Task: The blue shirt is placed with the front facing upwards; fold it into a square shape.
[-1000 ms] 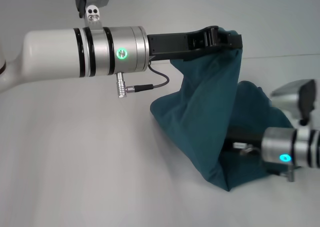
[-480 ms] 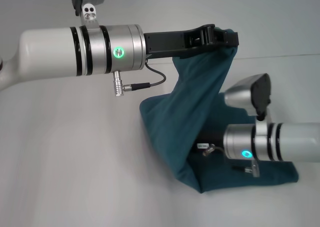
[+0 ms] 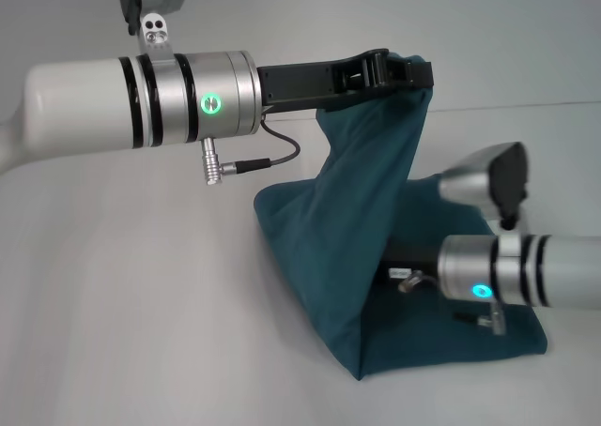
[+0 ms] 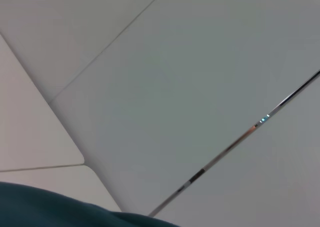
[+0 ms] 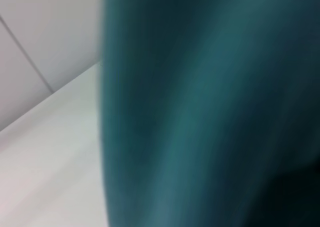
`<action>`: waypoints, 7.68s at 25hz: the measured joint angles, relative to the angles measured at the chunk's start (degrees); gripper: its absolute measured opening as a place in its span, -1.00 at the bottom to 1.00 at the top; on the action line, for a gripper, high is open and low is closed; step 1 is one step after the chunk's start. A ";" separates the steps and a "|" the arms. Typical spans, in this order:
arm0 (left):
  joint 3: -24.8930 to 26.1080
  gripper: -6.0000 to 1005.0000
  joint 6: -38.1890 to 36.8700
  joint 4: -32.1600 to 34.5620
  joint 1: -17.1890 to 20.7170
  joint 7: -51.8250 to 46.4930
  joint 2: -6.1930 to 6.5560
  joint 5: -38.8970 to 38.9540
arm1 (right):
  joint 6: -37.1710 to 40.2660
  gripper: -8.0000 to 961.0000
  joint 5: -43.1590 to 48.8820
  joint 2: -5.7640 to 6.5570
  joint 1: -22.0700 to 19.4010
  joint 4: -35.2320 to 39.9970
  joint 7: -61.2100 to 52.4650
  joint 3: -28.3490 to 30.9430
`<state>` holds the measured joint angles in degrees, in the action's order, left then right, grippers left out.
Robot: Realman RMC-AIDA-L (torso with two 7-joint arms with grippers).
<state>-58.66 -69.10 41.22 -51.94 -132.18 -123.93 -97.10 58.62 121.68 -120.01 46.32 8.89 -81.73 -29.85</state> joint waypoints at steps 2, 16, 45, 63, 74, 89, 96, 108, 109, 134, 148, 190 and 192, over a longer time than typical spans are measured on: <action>0.03 -0.96 0.10 0.01 0.09 0.21 -0.03 0.00 | 1.68 -0.69 -1.26 -0.02 -1.98 2.12 0.14 0.05; -6.04 -0.96 0.04 -2.30 1.96 3.20 -0.63 6.85 | 3.06 0.35 -15.22 1.15 -17.27 17.31 -2.08 0.15; -35.97 -0.67 7.59 -14.65 1.93 22.31 -0.70 38.99 | 5.65 0.34 -17.79 4.62 -19.28 18.43 -7.50 -0.47; -11.03 0.53 -1.05 -8.88 15.22 29.30 0.50 23.00 | 16.62 0.33 -4.98 10.08 -14.81 23.72 -28.69 -0.47; 6.11 0.90 -14.10 -4.27 20.56 31.41 1.08 4.31 | 10.59 0.33 2.42 8.75 -8.40 19.93 -36.29 -1.60; 8.67 0.89 -15.37 -4.13 20.97 32.42 0.87 -0.58 | 1.81 0.33 3.44 7.81 -7.39 17.58 -36.44 -2.93; 8.72 0.89 -14.96 -4.30 20.59 32.49 0.77 -0.52 | 0.22 0.33 3.03 6.45 -6.82 17.04 -34.75 -2.91; 8.54 0.89 -13.42 -4.40 20.56 32.52 0.43 -0.53 | 0.68 -0.04 0.42 5.06 -7.46 17.52 -32.74 -2.37; 8.52 0.89 -13.32 -4.39 20.56 32.52 0.40 -0.54 | 1.09 -0.14 -0.47 5.11 -7.71 17.55 -32.14 -2.35; 8.83 0.89 -12.31 -5.63 20.48 32.51 0.18 -0.19 | 7.43 -0.95 -6.53 7.37 -10.78 21.97 -31.51 -2.48; 8.83 0.88 -11.53 -5.89 20.65 32.10 0.17 -0.20 | -0.06 -0.59 -7.01 5.19 -13.74 23.85 -27.20 -2.11; 0.68 0.82 -7.88 -5.24 18.21 4.78 -0.01 -21.71 | 13.95 0.94 -12.25 10.14 -18.58 28.29 -30.19 0.94; 0.22 0.81 -7.74 -5.33 18.04 4.56 0.00 -21.72 | 13.90 0.94 -12.25 10.15 -18.64 28.29 -30.18 0.94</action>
<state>-58.44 -76.84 35.88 -33.90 -127.61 -123.93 -118.82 72.51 109.43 -109.86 27.68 37.18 -111.91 -28.91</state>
